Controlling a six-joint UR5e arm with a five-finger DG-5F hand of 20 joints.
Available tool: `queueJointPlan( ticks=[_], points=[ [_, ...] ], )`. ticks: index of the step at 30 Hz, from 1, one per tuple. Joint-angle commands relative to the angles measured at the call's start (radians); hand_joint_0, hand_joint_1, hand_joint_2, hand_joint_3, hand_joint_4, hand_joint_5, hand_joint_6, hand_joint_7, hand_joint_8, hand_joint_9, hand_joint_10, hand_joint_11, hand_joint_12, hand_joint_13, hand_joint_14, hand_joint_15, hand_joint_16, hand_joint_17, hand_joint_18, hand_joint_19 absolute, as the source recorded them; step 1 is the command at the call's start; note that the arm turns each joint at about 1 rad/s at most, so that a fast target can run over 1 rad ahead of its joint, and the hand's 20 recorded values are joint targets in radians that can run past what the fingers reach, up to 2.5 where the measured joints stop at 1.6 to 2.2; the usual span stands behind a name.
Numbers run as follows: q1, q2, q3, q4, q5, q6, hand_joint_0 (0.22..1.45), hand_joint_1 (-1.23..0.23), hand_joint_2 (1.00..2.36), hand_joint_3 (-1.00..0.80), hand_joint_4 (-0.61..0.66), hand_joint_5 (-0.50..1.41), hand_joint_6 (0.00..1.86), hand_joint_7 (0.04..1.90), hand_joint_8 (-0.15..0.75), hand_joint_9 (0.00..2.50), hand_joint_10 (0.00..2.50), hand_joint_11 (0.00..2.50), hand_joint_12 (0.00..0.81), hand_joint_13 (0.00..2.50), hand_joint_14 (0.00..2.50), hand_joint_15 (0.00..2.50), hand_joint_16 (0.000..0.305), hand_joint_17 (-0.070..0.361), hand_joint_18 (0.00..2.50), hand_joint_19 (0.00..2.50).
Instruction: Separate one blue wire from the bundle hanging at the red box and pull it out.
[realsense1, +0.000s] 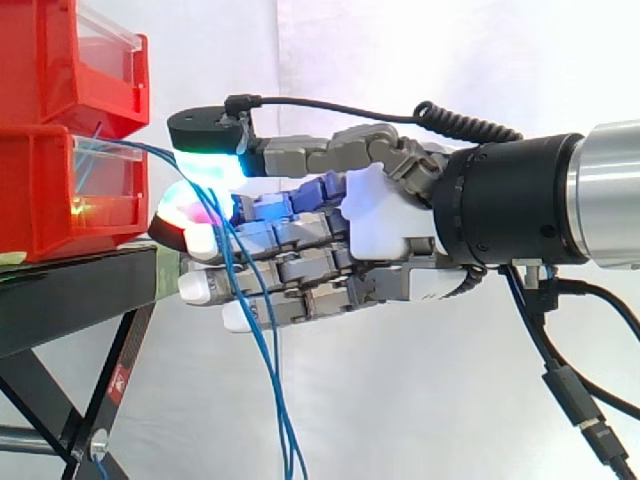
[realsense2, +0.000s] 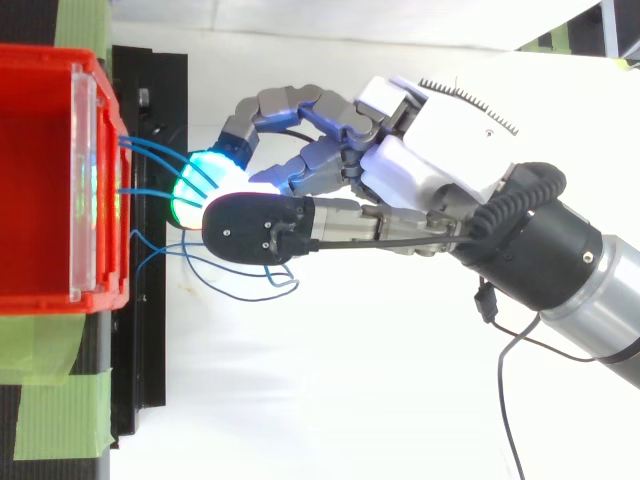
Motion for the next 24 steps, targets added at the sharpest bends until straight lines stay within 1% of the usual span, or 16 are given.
queueJointPlan(
  ticks=[1, 6, 12, 14, 17, 24],
  points=[
    [0.001, 0.0, 0.0, -0.001, 0.0, -0.001, 0.56, -0.7, 1.02, -0.19, 0.18, -0.15, 0.89, 1.01, 0.406, 1.13, 0.02, 0.82, 0.464, 0.97, 0.02, 0.59, 0.055, 0.125, 0.88, 0.54],
    [0.001, 0.0, 0.0, 0.002, -0.003, 0.001, 0.57, -0.7, 1.02, -0.14, 0.15, -0.14, 0.9, 1.01, 0.432, 1.19, 0.02, 0.85, 0.484, 1.02, 0.02, 0.59, 0.061, 0.136, 0.94, 0.52],
    [-0.002, 0.002, 0.018, -0.001, -0.003, 0.005, 0.58, -0.71, 1.01, -0.11, 0.13, -0.14, 0.9, 1.01, 0.44, 1.23, 0.02, 0.88, 0.498, 1.07, 0.02, 0.62, 0.063, 0.142, 0.97, 0.5],
    [-0.002, 0.0, 0.02, -0.004, -0.003, 0.005, 0.58, -0.71, 1.01, -0.1, 0.13, -0.14, 0.91, 1.01, 0.448, 1.27, 0.02, 0.93, 0.499, 1.1, 0.02, 0.62, 0.063, 0.143, 0.97, 0.49],
    [-0.002, 0.0, 0.02, -0.004, -0.003, 0.007, 0.59, -0.71, 1.02, -0.1, 0.12, -0.14, 0.91, 1.02, 0.453, 1.31, 0.02, 0.97, 0.498, 1.16, 0.02, 0.67, 0.063, 0.142, 0.97, 0.48],
    [-0.002, 0.003, 0.02, -0.008, -0.004, 0.019, 0.59, -0.7, 1.02, -0.09, 0.12, -0.14, 0.91, 1.02, 0.461, 1.33, 0.02, 0.98, 0.508, 1.3, 0.02, 0.78, 0.062, 0.14, 0.98, 0.47]
  ],
)
